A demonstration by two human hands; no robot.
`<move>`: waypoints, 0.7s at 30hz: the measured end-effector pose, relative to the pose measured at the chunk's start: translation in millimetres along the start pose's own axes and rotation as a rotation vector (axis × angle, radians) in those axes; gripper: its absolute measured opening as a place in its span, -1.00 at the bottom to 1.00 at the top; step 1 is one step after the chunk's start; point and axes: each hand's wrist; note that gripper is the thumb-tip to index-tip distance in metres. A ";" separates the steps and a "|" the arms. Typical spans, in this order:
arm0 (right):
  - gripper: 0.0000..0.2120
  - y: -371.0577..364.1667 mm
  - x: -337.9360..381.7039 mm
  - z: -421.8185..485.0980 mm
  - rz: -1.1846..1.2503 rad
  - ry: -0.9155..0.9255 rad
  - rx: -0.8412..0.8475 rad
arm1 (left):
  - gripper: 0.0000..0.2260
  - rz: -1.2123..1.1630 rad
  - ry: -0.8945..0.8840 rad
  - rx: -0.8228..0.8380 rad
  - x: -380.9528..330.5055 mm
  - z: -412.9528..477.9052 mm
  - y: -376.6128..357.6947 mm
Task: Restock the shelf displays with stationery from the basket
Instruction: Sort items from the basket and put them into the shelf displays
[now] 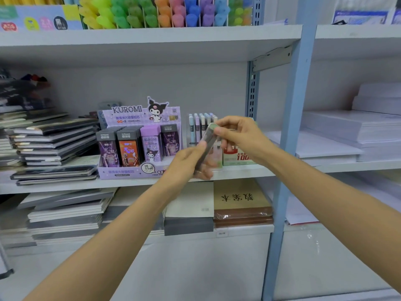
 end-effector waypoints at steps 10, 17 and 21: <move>-0.74 18.6 11.4 -18.1 0.125 -0.122 -0.164 | -0.74 0.397 -0.091 -0.131 -6.6 8.0 -33.1; -0.78 69.4 44.3 -3.6 -0.074 0.243 -0.408 | -0.48 1.177 -0.326 -0.418 13.9 15.0 -33.4; -0.80 83.5 38.9 5.9 -0.255 0.252 -0.353 | -0.34 1.299 -0.267 -0.312 31.6 21.1 -34.6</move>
Point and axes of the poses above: each hand's wrist, its own z-axis towards the middle knuckle, its own y-axis out of the back of the hand, x = y × z, and after that the axes turned 14 degrees about z, right-handed
